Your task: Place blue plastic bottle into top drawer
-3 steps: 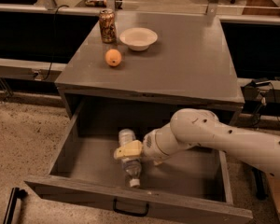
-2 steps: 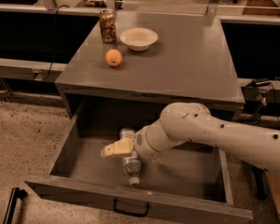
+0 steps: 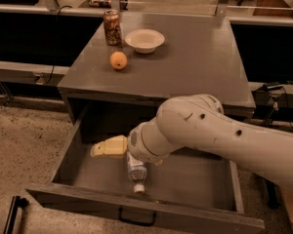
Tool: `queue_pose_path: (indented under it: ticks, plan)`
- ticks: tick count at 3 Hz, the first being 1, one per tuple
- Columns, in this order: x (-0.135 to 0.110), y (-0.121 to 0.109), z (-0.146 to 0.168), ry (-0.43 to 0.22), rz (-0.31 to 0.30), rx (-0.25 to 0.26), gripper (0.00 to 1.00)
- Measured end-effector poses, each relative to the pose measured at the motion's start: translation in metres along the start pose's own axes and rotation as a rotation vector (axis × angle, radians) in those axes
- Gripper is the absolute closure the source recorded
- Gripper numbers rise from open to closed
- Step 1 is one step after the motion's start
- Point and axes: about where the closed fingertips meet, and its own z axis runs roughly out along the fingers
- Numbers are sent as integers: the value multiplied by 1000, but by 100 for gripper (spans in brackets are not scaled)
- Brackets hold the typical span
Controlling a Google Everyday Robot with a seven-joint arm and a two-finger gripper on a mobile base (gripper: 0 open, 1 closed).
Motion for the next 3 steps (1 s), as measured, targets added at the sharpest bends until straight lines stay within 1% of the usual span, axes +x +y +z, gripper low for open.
queue_pose_path:
  ticks: [1,2,3]
  plan:
    - [16,-8,-50,93,84,40,0]
    - [34,24,-115,186,128,79,0]
    - [35,26,-122,202,98,71,0]
